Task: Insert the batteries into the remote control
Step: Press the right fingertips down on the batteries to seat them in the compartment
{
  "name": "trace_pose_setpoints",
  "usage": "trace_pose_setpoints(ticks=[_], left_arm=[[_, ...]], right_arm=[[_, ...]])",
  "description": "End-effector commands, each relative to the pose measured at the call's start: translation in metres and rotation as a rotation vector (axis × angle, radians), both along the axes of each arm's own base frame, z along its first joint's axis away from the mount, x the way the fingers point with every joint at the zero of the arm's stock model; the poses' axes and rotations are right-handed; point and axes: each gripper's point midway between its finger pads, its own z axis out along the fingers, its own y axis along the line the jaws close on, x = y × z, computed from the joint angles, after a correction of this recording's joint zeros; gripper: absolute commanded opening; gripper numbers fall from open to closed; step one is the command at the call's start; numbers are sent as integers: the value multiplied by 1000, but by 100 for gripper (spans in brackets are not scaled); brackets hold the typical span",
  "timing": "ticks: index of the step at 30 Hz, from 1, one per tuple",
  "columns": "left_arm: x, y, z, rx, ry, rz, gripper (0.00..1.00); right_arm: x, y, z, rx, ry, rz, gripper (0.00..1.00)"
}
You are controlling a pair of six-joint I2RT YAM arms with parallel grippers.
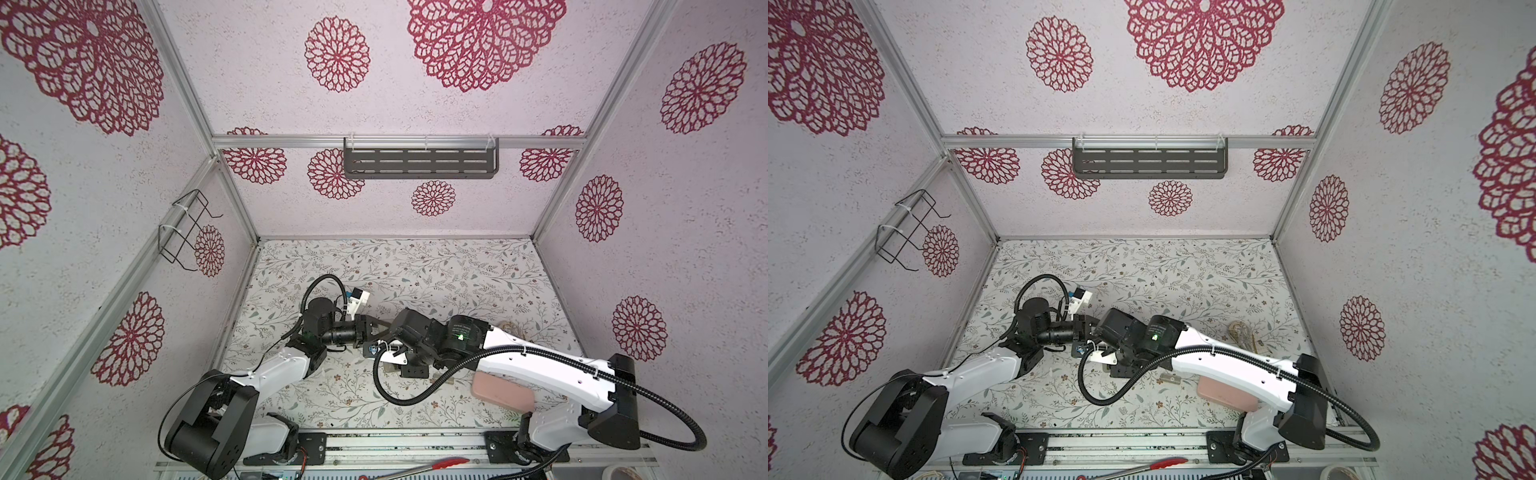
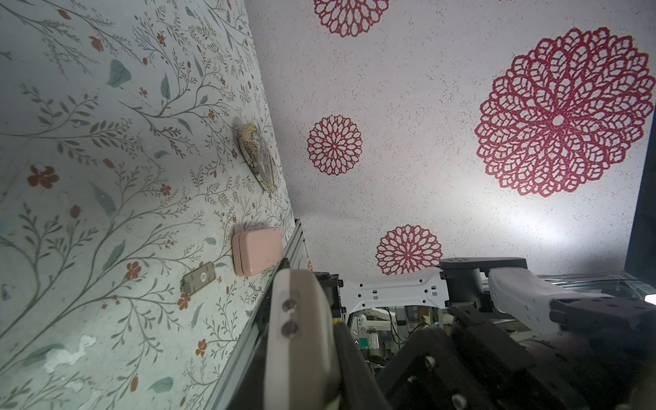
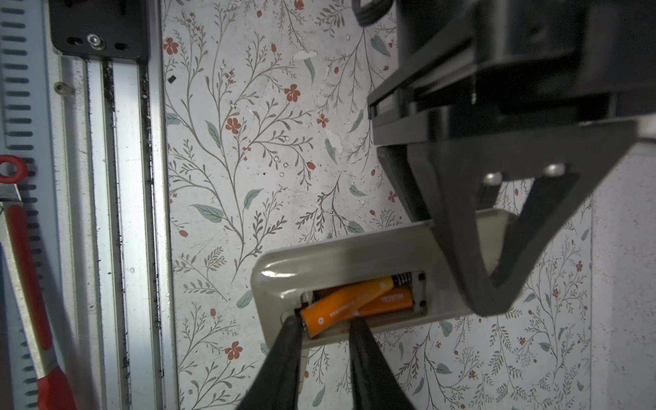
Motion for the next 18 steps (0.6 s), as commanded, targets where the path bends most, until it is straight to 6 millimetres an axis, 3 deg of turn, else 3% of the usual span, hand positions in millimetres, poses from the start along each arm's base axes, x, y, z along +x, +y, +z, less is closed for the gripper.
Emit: trace_pose_setpoints(ticks=[1,18], left_arm=[[-2,-3,9,-19,-42,-11,0],[-3,-4,10,-20,-42,-14,0]], right_arm=[[3,3,8,13,-30,5,25],[12,7,3,2,-54,-21,17]])
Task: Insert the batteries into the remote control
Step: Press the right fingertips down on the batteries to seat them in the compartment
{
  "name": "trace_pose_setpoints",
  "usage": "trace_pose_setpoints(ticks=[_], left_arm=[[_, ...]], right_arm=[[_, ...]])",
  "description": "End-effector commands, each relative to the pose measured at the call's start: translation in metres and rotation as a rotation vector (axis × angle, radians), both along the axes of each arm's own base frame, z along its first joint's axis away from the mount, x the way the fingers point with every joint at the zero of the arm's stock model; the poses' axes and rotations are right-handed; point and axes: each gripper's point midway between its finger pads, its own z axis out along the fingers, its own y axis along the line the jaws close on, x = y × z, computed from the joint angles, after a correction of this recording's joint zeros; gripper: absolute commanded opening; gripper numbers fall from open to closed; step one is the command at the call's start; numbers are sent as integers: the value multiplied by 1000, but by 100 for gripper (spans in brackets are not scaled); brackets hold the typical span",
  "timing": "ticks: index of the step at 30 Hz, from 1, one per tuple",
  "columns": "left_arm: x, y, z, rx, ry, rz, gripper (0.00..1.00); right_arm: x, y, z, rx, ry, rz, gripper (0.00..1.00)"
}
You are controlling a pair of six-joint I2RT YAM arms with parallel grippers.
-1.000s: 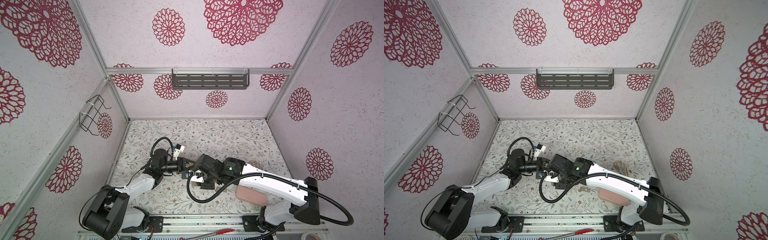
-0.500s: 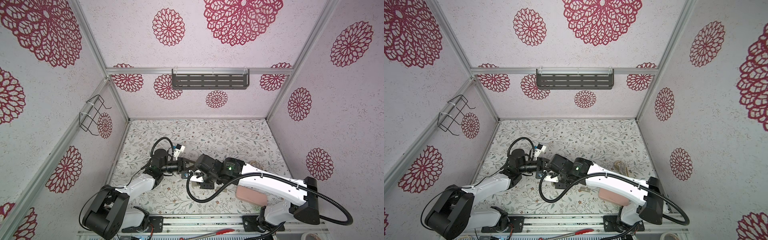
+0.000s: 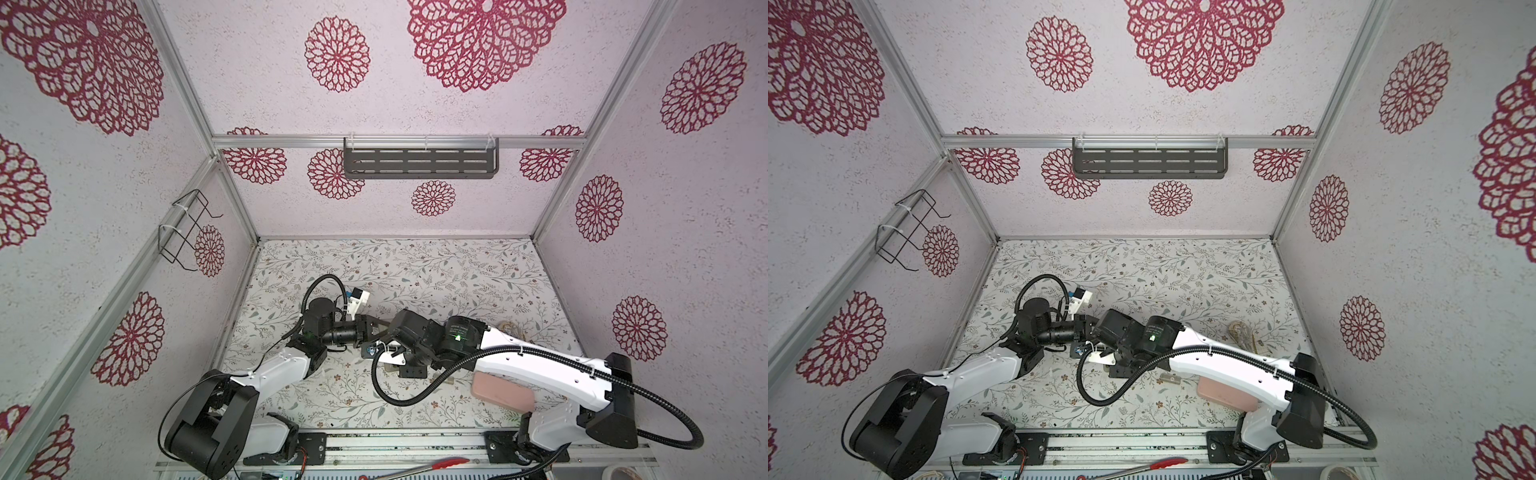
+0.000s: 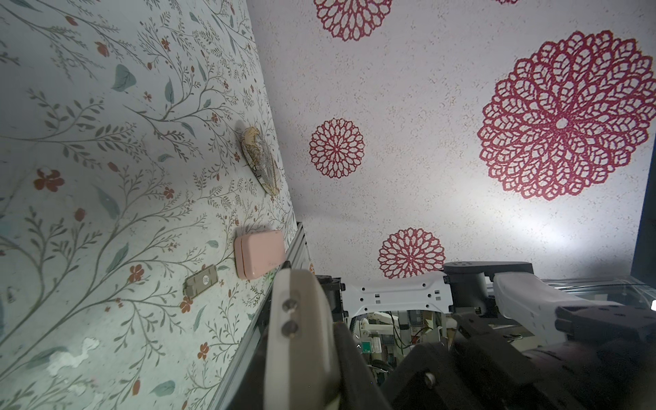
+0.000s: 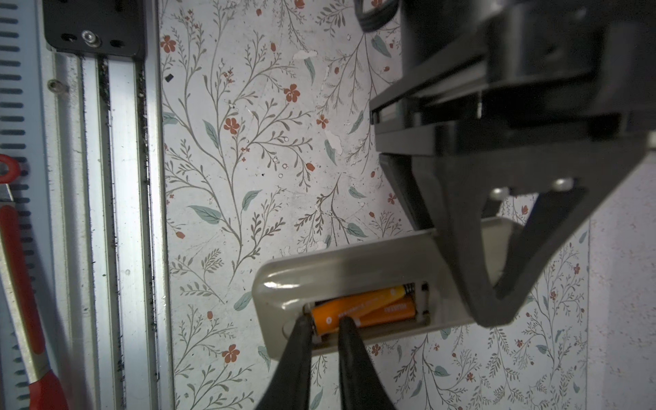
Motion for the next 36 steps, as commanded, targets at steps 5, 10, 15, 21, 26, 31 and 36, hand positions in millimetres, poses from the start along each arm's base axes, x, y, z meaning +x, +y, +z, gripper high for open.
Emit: trace_pose_setpoints(ticks=[5,10,15,21,26,31,36], left_arm=[[-6,-4,12,-26,-42,-32,0],[-6,-4,13,-28,-45,-34,0],[-7,-4,14,-30,-47,-36,0],[-8,-5,15,-33,-52,-40,0],[-9,-6,15,-33,-53,-41,0],[-9,-6,15,-32,-51,-43,0],[-9,-6,13,-30,-47,-42,0]], right_arm=[[10,5,4,1,-47,-27,15],[15,6,3,-5,-61,-44,14],[19,7,2,-15,-78,-58,13],[26,8,3,-22,-103,-76,12],[28,8,2,-28,-114,-85,11],[29,8,2,-28,-119,-88,8],[31,11,0,-31,-119,-93,1]])
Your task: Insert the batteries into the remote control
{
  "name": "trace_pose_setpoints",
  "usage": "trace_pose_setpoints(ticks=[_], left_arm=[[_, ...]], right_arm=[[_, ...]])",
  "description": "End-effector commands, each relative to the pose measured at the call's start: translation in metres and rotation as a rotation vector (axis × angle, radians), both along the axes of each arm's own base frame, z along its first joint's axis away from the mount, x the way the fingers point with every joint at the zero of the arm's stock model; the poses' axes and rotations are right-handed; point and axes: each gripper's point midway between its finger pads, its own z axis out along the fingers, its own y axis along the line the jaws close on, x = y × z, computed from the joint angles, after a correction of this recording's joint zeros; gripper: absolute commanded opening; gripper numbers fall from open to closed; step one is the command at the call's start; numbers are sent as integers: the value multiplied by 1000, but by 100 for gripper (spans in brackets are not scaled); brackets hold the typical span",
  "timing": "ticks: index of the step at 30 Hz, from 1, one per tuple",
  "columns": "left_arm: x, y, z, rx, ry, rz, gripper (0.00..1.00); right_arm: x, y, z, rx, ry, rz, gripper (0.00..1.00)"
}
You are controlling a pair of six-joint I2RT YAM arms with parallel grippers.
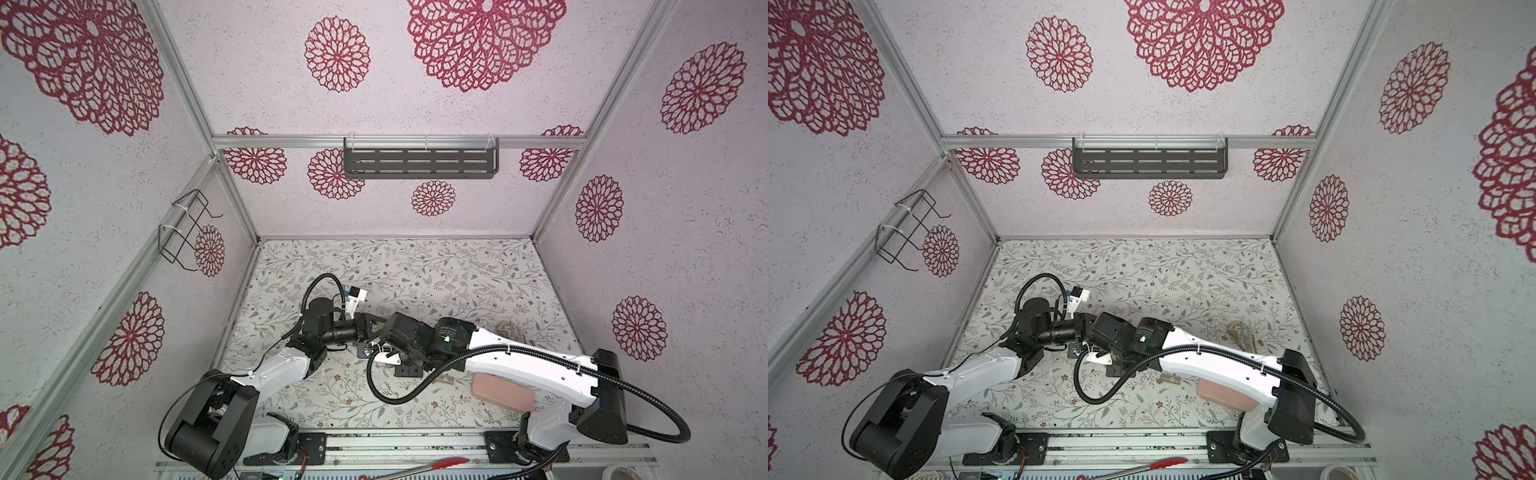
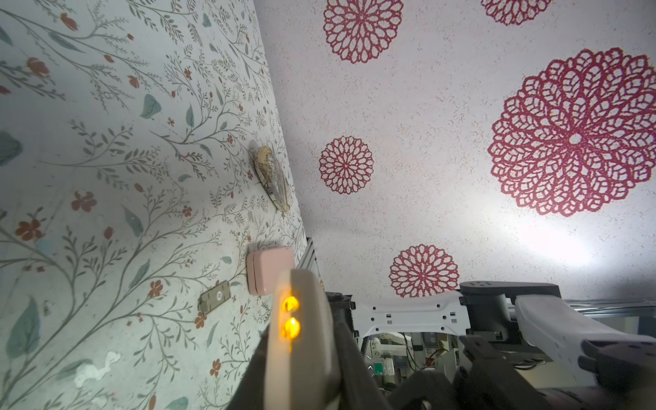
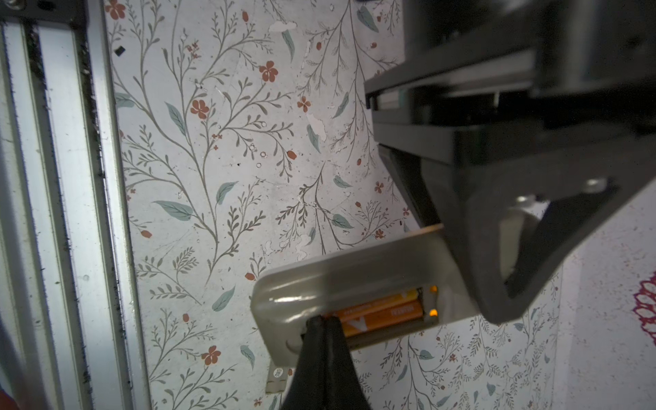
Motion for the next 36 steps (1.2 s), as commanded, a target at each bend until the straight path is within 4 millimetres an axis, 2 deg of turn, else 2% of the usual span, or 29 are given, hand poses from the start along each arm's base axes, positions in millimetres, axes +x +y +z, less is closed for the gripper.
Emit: trace_pose_setpoints(ticks=[1,17,20,23,26,33,36], left_arm=[[-20,-9,16,-49,-27,-102,0],[-20,-9,18,-51,-32,-104,0],[-21,-9,18,-49,-30,-104,0],[-20,-8,18,-46,-35,-99,0],[-17,-7,16,-28,-40,-84,0],[-6,6,6,16,-28,0,0],[-1,16,-4,55,-13,54,0]], right_arm=[[19,9,10,29,-67,-53,0],[16,6,-6,-4,-42,-46,0],[17,6,-4,-2,-47,-51,0],[20,7,6,12,-60,-65,0],[19,9,26,62,-58,-81,1],[5,8,75,256,0,-125,27],[-1,-2,84,314,33,-176,36]])
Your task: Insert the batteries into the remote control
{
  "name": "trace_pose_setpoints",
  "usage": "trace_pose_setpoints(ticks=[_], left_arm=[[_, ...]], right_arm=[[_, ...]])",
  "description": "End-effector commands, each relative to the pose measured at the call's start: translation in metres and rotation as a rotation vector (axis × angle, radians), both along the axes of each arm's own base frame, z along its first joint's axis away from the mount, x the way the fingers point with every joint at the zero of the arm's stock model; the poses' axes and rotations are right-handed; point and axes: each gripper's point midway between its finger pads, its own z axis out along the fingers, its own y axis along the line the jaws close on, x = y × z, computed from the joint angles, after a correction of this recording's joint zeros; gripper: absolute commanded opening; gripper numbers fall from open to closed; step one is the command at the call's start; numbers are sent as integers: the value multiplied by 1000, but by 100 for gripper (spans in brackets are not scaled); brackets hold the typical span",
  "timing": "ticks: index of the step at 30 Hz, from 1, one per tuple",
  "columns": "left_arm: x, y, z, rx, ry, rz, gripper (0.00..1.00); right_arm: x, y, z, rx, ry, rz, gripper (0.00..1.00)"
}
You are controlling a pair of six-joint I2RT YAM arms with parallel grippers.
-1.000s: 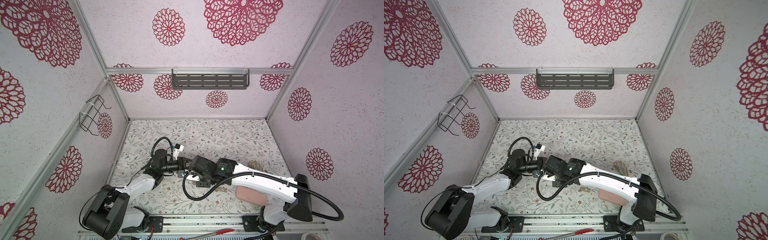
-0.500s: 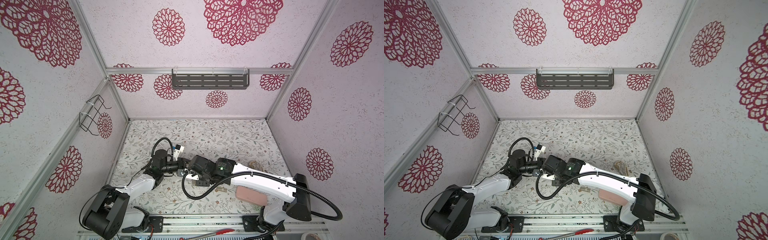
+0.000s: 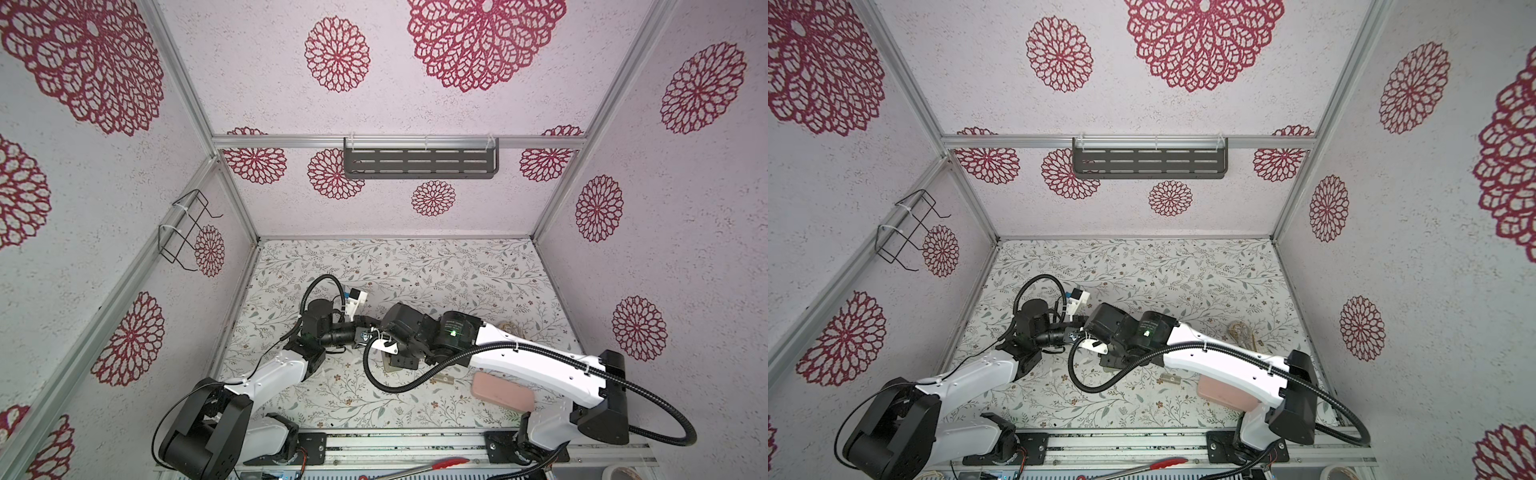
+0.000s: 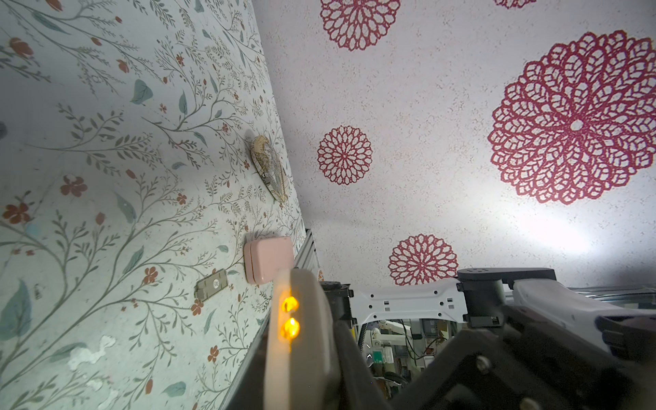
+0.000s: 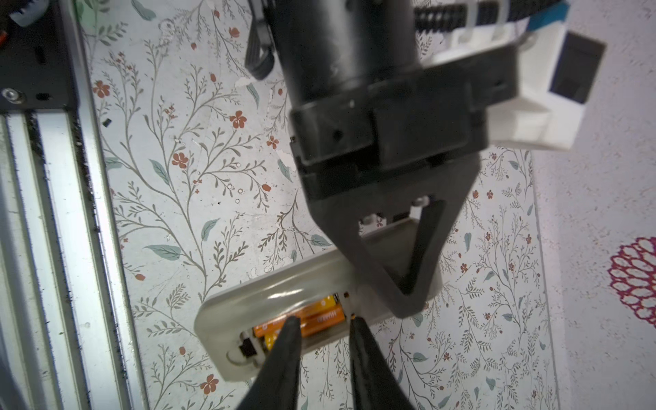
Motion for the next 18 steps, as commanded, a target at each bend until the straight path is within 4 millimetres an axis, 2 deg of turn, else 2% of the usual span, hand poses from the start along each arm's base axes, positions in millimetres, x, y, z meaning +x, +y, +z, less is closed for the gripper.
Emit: trace_pose_setpoints(ticks=[1,4,9,13,18], left_arm=[[8,14,-6,36,-11,70,0],[14,30,-8,38,-19,138,0],[19,43,-6,39,-51,199,0],[23,52,-6,26,-59,246,0],[23,60,-8,-30,-41,280,0]], right_arm=[[-7,-16,34,144,40,-90,39],[-11,-37,20,135,104,-187,54],[-9,-70,-22,97,219,-368,70],[-2,-89,-54,73,304,-493,76],[1,-111,-95,3,372,-623,73]])
